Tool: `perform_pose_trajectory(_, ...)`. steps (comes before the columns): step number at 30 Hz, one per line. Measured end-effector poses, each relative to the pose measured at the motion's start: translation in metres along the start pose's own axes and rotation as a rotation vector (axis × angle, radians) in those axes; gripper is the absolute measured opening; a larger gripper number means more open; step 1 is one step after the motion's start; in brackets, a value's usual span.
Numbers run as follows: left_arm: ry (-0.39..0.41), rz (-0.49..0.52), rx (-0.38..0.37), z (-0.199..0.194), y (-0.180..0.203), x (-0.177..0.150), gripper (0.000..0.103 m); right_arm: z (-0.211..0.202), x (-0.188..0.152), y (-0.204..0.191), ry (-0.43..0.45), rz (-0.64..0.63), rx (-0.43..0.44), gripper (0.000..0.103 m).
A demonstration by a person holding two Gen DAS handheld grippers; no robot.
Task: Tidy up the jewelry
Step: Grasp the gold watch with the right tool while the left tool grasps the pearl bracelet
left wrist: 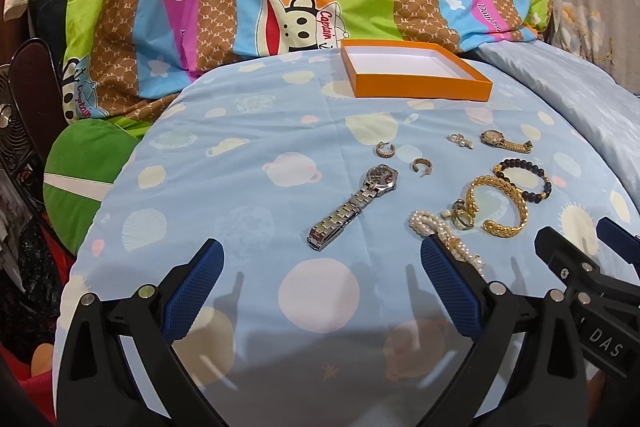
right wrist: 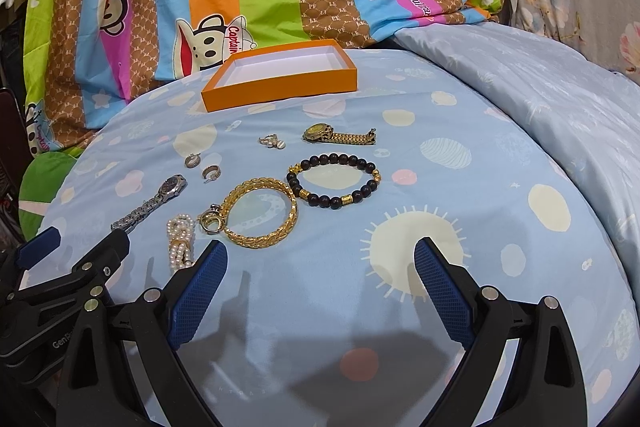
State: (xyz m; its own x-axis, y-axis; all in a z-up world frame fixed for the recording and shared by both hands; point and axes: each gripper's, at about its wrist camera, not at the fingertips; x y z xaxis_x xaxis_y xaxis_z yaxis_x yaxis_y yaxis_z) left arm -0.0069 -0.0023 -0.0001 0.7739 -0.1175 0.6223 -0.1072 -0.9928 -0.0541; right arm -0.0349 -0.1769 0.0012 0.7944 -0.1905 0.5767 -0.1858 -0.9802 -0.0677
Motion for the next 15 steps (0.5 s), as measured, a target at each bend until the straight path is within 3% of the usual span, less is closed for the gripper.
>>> perform_pose_trajectory(3,-0.012,0.010,-0.012,0.001,-0.004,0.001,0.097,0.002,0.003,0.001,-0.015,-0.023,0.037,0.093)
perform_pose_trajectory(7,-0.012,0.037,-0.042,-0.002,-0.013,0.003,0.097,0.003,0.016,0.006,-0.003,-0.090,0.011,0.093)
perform_pose_trajectory(11,-0.047,0.016,-0.084,0.002,-0.025,0.010,0.097,0.009,0.043,0.022,0.012,-0.125,0.026,0.092)
perform_pose_trajectory(15,-0.074,-0.002,-0.104,0.007,-0.032,0.016,0.097,0.029,0.072,0.028,-0.006,-0.191,0.035,0.085)
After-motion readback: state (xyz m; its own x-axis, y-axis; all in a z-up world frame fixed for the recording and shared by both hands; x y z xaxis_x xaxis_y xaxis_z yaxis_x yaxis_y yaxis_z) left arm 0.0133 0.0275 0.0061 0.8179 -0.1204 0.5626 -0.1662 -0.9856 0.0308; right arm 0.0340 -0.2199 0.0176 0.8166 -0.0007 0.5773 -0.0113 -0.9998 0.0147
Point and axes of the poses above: each gripper's, at about its wrist camera, not at the fingertips, and z roughly the way its jaws point, y to its right, x to its top, and after that the axes turned 8 degrees about -y, right-handed
